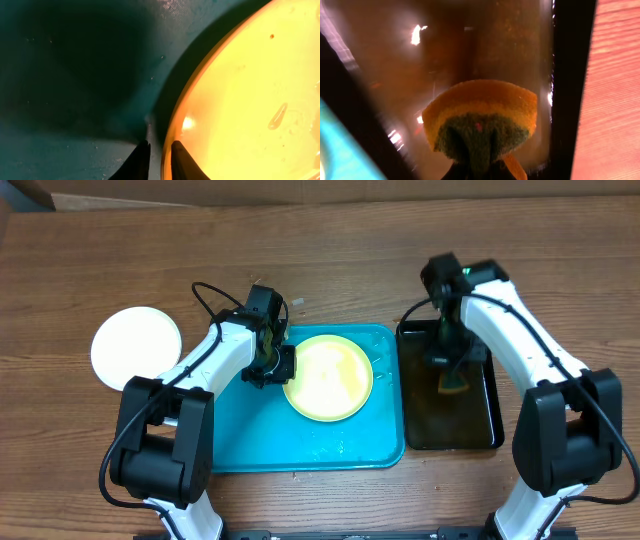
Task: Clean dirty plates on tray and stack at the side
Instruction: 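Return the sponge to the black basin with the right gripper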
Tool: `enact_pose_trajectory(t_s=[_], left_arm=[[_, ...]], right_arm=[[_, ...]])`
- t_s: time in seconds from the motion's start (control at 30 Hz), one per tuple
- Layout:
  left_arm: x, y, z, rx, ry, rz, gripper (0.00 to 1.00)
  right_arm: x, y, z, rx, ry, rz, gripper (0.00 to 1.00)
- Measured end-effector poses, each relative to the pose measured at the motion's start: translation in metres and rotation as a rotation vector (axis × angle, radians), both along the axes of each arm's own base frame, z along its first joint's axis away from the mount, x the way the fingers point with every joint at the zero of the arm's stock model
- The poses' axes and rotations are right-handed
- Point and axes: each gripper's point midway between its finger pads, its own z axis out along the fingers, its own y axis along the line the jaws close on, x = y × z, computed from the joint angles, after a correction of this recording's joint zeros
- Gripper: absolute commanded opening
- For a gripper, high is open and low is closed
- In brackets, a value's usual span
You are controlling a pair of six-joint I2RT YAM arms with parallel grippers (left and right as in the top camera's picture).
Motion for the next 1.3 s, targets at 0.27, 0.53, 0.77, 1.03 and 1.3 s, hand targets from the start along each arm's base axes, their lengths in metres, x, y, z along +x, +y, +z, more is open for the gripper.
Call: enact_pose_trajectory(t_s=[0.27,0.53,0.77,1.03,1.3], left_arm=[[0.000,0.000,0.000,-0.001,-0.002,-0.001,0.35],[0.000,0.000,0.000,-0.001,-0.003,0.000,0.41],[0.000,0.000,0.000,-0.001,-0.003,0.000,0.42],[0.000,0.000,0.000,-0.001,-0.003,0.000,0.41],[0.000,0.000,-0.001,-0.001,-0.002,0.000,0.38]], right_arm=[[-0.018,-0.014,-0.048,-0.048,0.012,-0.014,0.58],[-0.022,-0.019,-0.044,-0.063,0.035,-0.015,0.59],[-0.024,-0.013,-0.048,0.020,0.050,-0.053,0.59],[-0.041,-0.002,-0.070,0.091,0.085,-0.066,0.04],[-0.038,0.001,-0.063,0.112,0.089,-0.051,0.75]])
